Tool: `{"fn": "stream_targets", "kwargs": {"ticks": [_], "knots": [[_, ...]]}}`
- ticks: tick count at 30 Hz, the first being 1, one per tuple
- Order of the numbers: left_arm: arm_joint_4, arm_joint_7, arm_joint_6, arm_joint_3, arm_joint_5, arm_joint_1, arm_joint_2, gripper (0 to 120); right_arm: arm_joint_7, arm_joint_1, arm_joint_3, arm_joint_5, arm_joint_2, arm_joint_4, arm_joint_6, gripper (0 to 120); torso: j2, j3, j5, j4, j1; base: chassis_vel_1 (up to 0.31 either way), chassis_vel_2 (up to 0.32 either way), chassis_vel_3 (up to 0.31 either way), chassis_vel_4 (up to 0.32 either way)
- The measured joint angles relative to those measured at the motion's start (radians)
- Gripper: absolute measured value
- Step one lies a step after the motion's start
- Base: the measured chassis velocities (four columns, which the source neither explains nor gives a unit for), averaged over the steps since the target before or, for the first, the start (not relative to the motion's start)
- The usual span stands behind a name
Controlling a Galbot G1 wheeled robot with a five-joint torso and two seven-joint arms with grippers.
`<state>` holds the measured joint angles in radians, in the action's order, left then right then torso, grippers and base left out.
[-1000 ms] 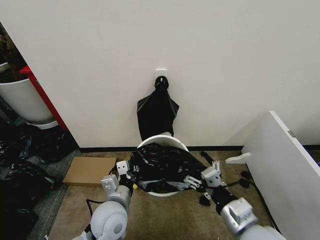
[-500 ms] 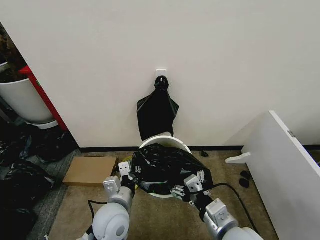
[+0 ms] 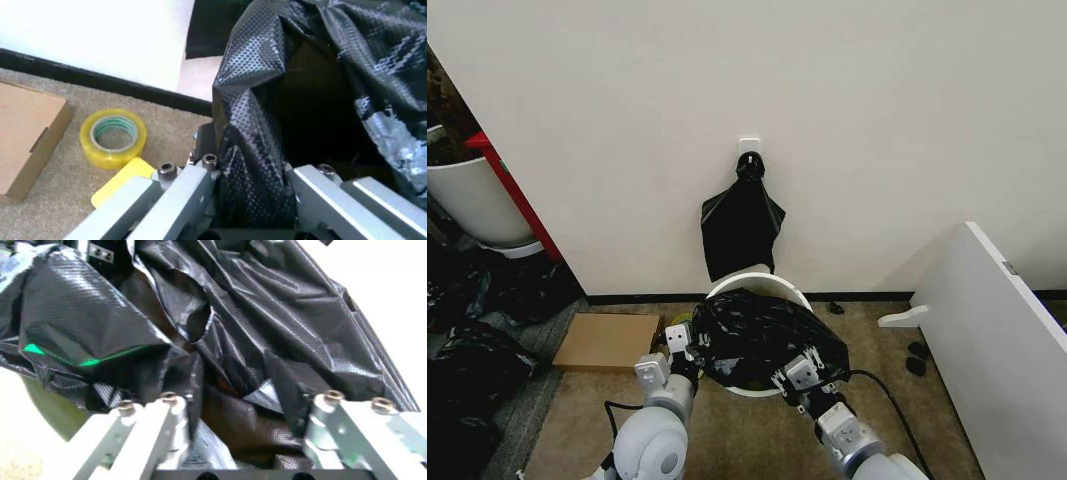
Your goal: Place the garbage bag over the trash bin.
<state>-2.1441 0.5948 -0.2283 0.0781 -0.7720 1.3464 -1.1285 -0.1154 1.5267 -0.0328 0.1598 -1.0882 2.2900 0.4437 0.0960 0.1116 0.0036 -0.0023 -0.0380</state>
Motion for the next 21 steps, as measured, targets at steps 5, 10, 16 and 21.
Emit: {"fn": "stream_targets", "kwargs": {"ticks": [5, 10, 16, 21], "knots": [[0.003, 0.001, 0.000, 0.000, -0.003, -0.001, 0.000, 2, 0.000, -0.006, 0.006, 0.016, -0.003, -0.011, -0.013, 15, 0.000, 0.000, 0.0001, 0.0000, 0.000, 0.000, 0.000, 0.000, 0.000], [0.003, 0.001, 0.000, 0.000, -0.004, 0.000, 0.000, 2, -0.003, -0.005, 0.007, 0.018, -0.005, -0.016, -0.026, 0, 0.000, 0.000, 0.0001, 0.0000, 0.000, 0.000, 0.000, 0.000, 0.000], [0.018, -0.024, 0.010, 0.003, 0.032, 0.005, 0.010, 2, 0.008, 0.011, -0.014, -0.025, -0.009, 0.018, -0.102, 0, 0.000, 0.000, 0.0000, 0.0000, 0.000, 0.000, 0.000, 0.000, 0.000], [0.017, -0.061, 0.024, 0.003, 0.068, 0.020, 0.019, 2, 0.016, -0.001, -0.065, -0.134, 0.000, 0.066, -0.133, 0, 0.000, 0.000, -0.0001, 0.0000, 0.000, 0.000, 0.000, 0.000, 0.000]]}}
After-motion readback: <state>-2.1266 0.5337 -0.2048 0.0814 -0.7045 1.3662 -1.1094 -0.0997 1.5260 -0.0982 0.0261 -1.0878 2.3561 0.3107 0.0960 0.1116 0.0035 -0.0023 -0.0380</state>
